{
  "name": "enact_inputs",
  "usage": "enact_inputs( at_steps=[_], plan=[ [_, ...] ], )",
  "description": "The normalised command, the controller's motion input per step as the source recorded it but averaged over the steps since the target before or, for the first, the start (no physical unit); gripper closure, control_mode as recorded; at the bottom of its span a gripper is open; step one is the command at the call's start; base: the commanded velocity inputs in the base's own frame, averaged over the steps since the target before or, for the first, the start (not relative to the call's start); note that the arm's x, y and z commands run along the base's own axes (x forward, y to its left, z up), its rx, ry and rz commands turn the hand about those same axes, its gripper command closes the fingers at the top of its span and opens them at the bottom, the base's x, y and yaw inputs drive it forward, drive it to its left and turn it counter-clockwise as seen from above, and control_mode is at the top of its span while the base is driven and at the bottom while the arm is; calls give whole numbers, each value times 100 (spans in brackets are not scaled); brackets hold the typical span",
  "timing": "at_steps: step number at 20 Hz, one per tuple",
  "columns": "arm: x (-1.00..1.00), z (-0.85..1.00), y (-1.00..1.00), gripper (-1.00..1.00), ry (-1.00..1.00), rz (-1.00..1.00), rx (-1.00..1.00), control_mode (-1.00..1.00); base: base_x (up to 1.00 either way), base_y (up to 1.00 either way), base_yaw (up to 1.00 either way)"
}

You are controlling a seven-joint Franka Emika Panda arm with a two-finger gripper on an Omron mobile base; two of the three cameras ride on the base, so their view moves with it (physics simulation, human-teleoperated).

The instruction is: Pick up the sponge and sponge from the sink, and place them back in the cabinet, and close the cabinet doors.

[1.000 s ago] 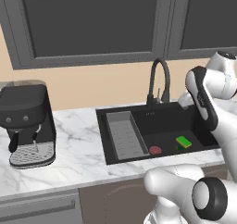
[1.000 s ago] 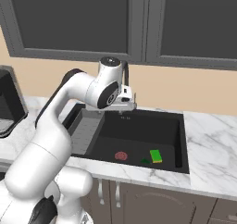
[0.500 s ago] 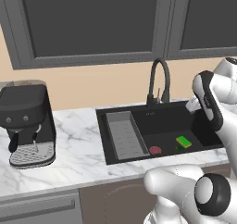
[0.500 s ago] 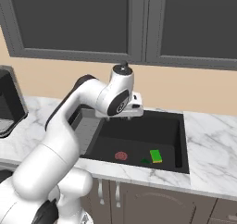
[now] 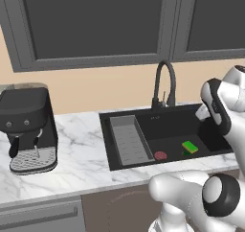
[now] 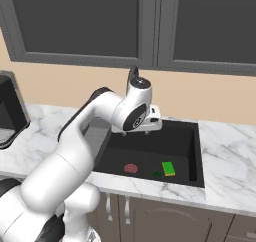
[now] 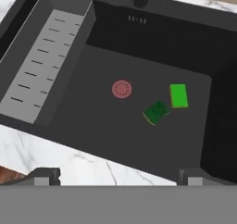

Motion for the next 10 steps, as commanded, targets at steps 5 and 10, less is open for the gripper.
enact_inputs(
  at_steps=[5,10],
  plan=[
    [26,-11,-19,-100,3,0,0,-100,0,0,0],
    [24,-11,-22,-100,5,0,0,-100,0,0,0]
  ],
)
